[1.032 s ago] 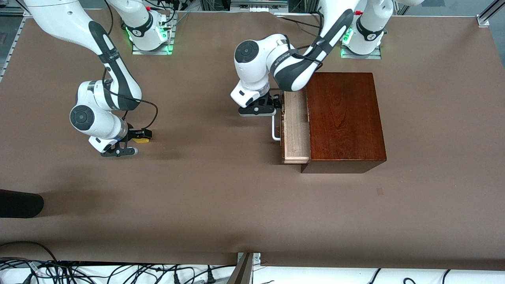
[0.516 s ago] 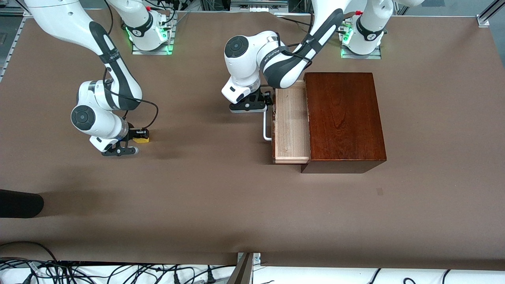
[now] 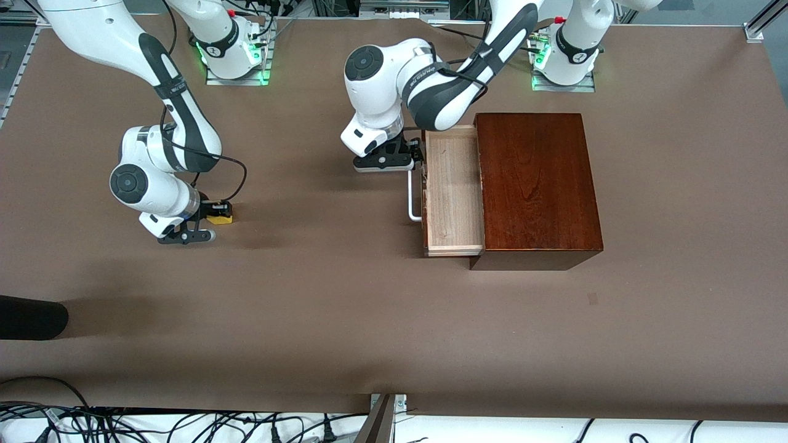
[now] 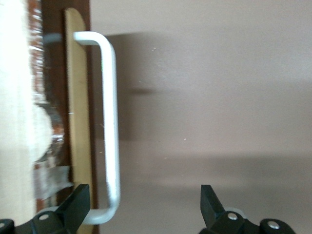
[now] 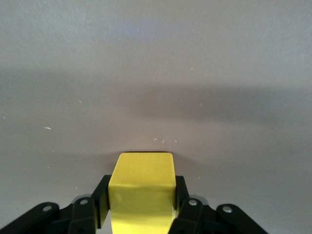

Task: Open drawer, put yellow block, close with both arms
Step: 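Release the handle and raise the left gripper while the right gripper lifts the cube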

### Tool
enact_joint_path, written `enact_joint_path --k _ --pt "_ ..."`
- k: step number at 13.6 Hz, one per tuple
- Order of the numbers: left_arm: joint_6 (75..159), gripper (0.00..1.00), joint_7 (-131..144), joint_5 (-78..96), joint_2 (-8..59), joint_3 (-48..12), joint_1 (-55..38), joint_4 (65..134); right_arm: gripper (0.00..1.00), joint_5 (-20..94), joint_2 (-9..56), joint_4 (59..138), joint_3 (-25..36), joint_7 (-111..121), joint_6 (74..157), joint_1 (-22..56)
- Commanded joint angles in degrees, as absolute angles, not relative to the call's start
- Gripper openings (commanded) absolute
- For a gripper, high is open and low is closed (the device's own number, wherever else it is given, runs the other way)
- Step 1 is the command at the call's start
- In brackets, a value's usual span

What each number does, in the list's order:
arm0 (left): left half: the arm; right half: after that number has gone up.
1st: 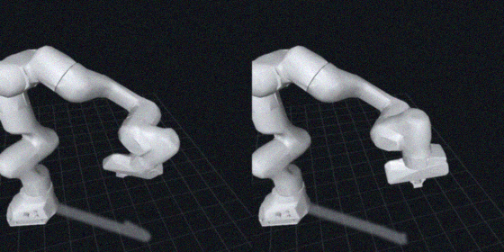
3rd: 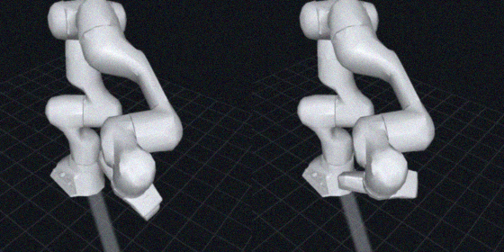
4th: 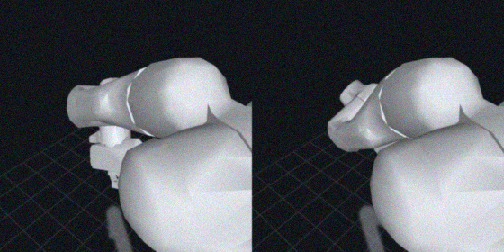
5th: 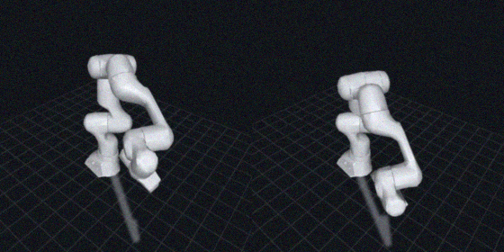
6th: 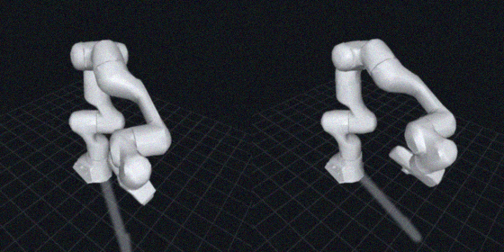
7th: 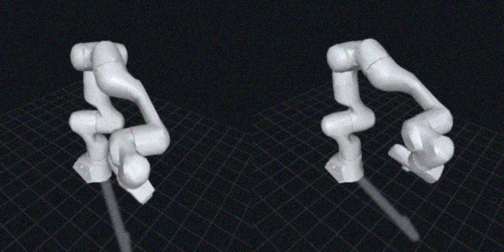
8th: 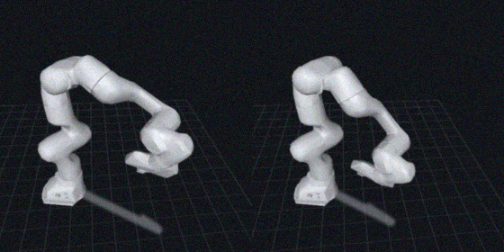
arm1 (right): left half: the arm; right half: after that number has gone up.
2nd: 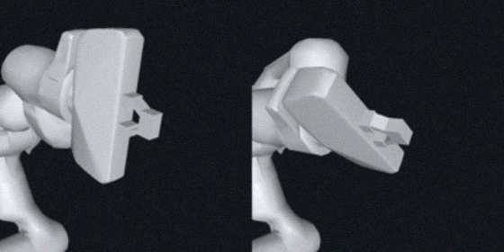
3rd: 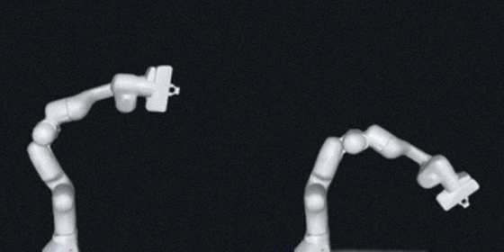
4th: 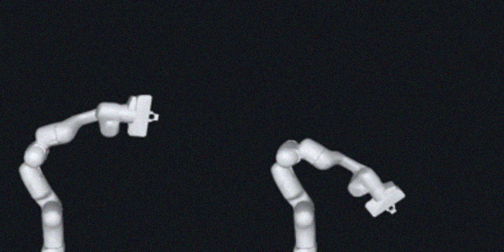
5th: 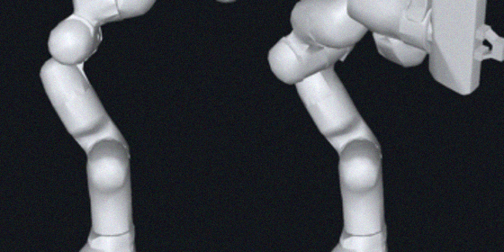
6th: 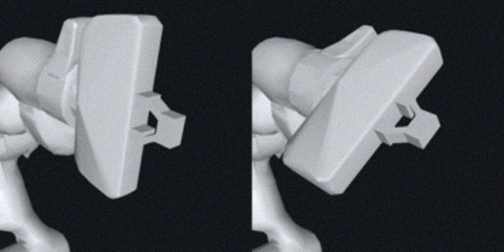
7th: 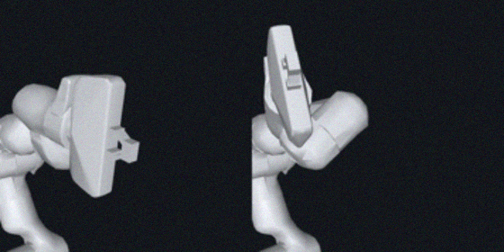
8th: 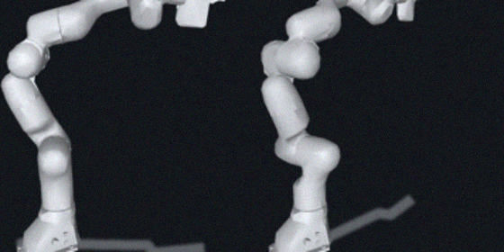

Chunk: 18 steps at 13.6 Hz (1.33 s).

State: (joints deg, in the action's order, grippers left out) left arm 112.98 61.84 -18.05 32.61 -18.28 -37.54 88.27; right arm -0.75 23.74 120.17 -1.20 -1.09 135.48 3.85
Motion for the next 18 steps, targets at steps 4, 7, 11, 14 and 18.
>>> enact_joint_path --k 4,7,11,14,18 --pt "102.24 1.00 59.77 -10.12 21.82 -18.72 -34.64 88.51 0.20 -1.23 23.03 109.97 -1.41 -1.76 122.02 3.69" --pt "97.31 1.00 59.77 -8.97 15.23 -20.38 -29.82 88.51 0.20 -1.14 22.68 102.33 -1.58 -1.76 114.02 3.69" --pt "93.17 1.00 53.99 -4.13 7.14 -20.57 -20.59 90.17 0.20 -0.62 22.59 91.17 -2.19 -2.98 101.45 3.87" --pt "91.68 1.00 44.07 -1.68 0.20 -20.48 -12.86 93.16 0.21 -0.35 22.59 83.61 -2.29 -6.58 93.71 6.05" --pt "86.40 1.00 27.29 0.95 -4.30 -11.20 -8.44 92.90 0.21 0.00 22.68 77.01 -2.29 -16.23 86.15 13.16"
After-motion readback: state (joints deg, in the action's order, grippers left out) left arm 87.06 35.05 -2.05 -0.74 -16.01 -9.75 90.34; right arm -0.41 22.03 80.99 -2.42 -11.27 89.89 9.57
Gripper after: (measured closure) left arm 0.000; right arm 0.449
